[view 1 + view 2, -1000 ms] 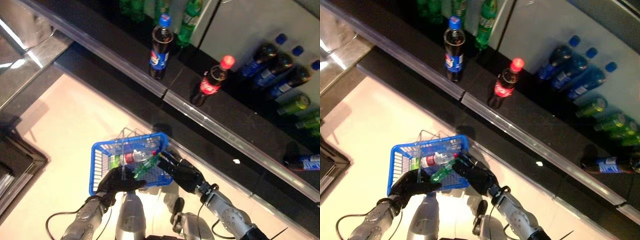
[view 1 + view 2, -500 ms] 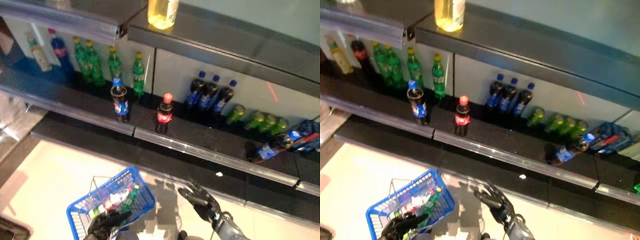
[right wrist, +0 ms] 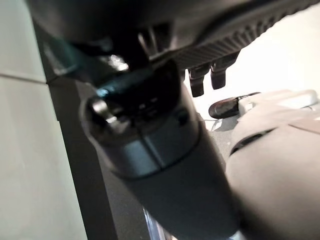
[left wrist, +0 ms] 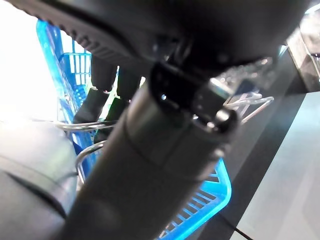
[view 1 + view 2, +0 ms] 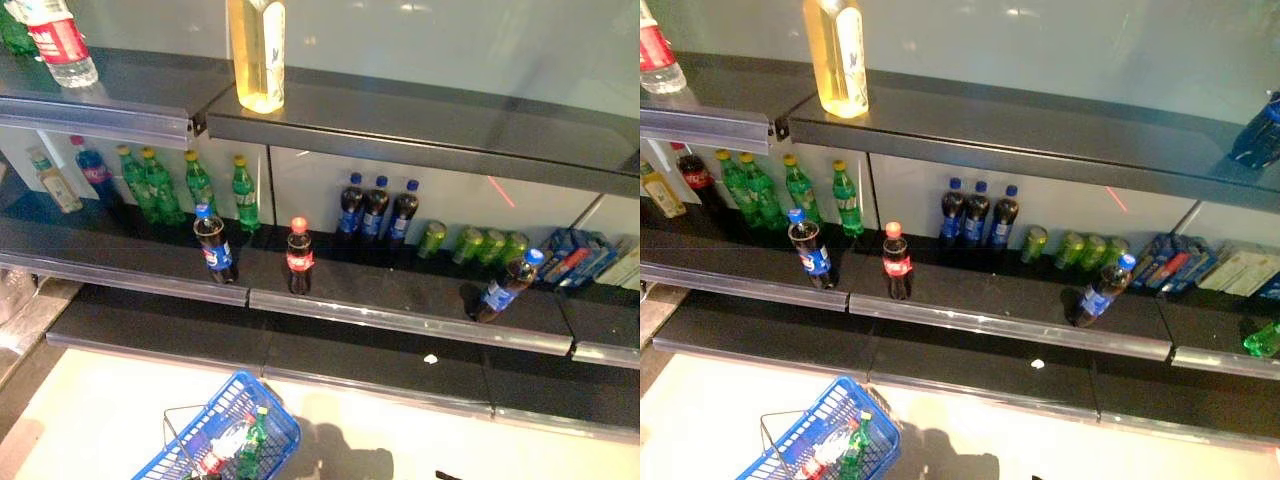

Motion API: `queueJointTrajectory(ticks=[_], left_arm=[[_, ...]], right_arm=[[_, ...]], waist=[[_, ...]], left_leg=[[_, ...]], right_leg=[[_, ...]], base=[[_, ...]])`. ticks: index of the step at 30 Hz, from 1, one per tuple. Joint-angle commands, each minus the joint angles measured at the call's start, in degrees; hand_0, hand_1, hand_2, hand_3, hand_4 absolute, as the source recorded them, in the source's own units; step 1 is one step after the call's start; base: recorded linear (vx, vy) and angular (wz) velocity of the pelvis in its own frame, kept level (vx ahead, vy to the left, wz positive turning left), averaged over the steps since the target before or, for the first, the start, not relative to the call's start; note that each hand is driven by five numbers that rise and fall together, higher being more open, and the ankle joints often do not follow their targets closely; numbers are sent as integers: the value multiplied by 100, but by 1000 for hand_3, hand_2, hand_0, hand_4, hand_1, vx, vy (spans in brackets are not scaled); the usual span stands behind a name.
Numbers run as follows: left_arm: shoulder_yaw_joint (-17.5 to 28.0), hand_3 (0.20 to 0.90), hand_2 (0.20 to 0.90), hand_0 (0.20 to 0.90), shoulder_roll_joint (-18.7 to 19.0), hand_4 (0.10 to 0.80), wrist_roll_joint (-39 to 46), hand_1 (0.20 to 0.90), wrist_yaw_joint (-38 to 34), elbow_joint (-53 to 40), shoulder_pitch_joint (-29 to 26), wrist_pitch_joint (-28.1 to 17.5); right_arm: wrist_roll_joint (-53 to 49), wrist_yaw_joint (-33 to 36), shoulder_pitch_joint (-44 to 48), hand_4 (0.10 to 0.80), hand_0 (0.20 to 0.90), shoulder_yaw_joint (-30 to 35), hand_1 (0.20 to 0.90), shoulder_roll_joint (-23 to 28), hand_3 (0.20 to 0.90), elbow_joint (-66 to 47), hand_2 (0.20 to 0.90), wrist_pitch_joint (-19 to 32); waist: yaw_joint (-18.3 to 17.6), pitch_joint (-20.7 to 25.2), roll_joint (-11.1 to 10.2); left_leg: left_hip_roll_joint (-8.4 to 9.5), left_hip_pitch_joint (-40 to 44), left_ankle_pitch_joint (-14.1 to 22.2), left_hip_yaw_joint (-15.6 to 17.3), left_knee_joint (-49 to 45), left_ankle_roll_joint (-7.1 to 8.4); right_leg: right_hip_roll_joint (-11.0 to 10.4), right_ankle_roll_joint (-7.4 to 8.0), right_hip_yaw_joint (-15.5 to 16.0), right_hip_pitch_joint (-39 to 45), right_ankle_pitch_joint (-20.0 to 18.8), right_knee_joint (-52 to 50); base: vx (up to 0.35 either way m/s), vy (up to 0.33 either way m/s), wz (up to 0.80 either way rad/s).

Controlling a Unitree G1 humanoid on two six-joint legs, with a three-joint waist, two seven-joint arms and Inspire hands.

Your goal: Pick up the drink and place into the basket.

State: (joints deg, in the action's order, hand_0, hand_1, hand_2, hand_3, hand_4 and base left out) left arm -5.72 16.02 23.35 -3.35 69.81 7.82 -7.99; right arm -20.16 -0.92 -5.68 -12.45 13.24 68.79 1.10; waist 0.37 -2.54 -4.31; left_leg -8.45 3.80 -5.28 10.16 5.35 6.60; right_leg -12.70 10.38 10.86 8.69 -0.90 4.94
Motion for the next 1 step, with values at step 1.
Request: queueJointTrajectory(ticks=[1], left_arm=[[-96, 200, 300, 300, 9, 100, 113, 300, 273, -195, -304, -873]], right_arm=[[197, 187, 226, 800, 900, 146, 900, 76, 900, 209, 900, 355]], waist=[[253, -257, 281]], left_leg=[[-165, 122, 368, 12, -93, 0]], right_leg=[[-329, 166, 129, -412, -300, -276]], base=[[0, 0, 0]])
